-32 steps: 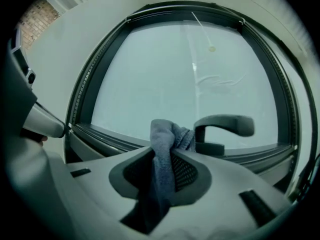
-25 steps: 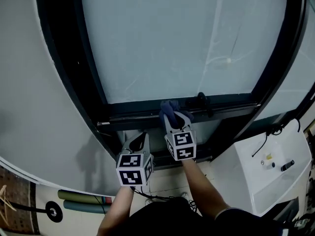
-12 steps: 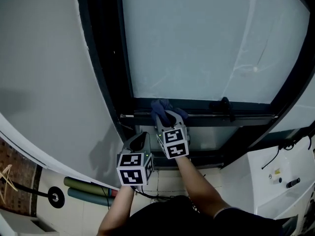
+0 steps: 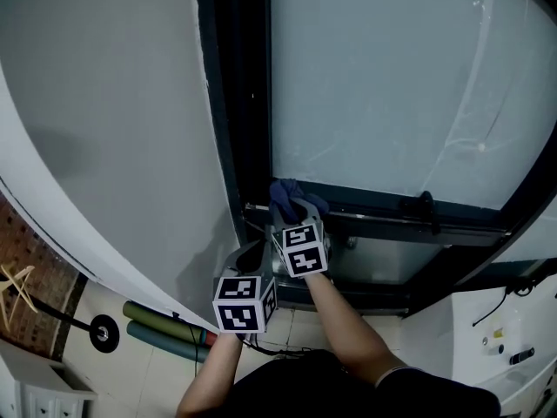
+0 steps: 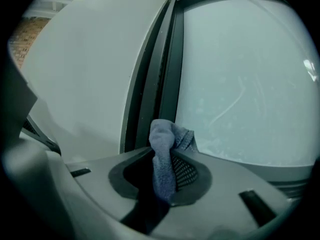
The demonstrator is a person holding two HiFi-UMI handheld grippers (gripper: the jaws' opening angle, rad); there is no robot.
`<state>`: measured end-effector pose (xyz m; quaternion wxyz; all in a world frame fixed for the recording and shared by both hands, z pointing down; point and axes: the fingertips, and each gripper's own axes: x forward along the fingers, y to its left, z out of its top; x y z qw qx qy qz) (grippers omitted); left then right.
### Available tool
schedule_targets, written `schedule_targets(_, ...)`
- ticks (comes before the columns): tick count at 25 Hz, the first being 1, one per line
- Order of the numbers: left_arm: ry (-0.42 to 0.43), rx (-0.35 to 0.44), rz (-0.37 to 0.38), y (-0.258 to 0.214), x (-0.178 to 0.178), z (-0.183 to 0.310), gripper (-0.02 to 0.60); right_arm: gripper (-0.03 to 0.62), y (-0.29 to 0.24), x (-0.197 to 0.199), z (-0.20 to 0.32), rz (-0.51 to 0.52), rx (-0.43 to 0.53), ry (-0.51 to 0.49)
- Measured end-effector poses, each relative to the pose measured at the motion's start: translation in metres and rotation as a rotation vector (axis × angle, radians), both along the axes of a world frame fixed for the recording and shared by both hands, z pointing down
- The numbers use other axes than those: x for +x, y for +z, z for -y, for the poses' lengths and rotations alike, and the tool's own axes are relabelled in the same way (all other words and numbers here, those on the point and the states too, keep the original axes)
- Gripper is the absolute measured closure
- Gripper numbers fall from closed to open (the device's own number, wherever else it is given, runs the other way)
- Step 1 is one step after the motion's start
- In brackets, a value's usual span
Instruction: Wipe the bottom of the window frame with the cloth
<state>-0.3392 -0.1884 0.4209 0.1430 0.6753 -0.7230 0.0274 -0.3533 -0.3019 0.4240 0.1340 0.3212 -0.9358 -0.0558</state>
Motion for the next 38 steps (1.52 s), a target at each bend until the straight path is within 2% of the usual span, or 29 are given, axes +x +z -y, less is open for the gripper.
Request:
schedule_targets(4, -0.005, 0.001, 0.006, -0.001, -0.002, -0.001, 0.575, 0.500, -0.001, 0.001, 0.003, 0.014, -0.017, -0.022)
schedule_targets(7, 0.002, 0.005, 0.011, -0.003, 0.000, 0.000, 0.575, 0.500, -0.030, 0.015, 0.015, 0.057, 0.025, 0.015)
schedule_targets(9, 0.004, 0.008, 0.011, -0.005, -0.001, 0.001, 0.575, 0.500, -0.046, 0.012, 0.032, 0.051, 0.020, 0.025)
schedule_targets(13, -0.002, 0.015, 0.016, -0.008, -0.002, -0.001, 0.575, 0.500, -0.033, -0.011, 0.048, -0.045, -0.052, 0.025)
schedule_targets(19, -0.021, 0.027, 0.025, -0.014, -0.010, -0.003, 0.575, 0.500, -0.013, -0.013, 0.049, -0.289, 0.046, 0.034)
schedule_targets(21, -0.001, 0.022, 0.018, -0.011, -0.003, 0.000, 0.575, 0.500, -0.012, -0.001, 0.052, -0.316, 0.050, 0.045)
schedule_targets(27, 0.088, 0.006, 0.002, -0.003, 0.028, 0.014, 0.575, 0.500, -0.013, 0.051, 0.070, -0.300, 0.028, 0.138)
schedule_targets(38, 0.258, -0.002, -0.004, 0.000, 0.100, 0.043, 0.575, 0.500, -0.016, 0.188, 0.110, -0.286, 0.003, 0.397)
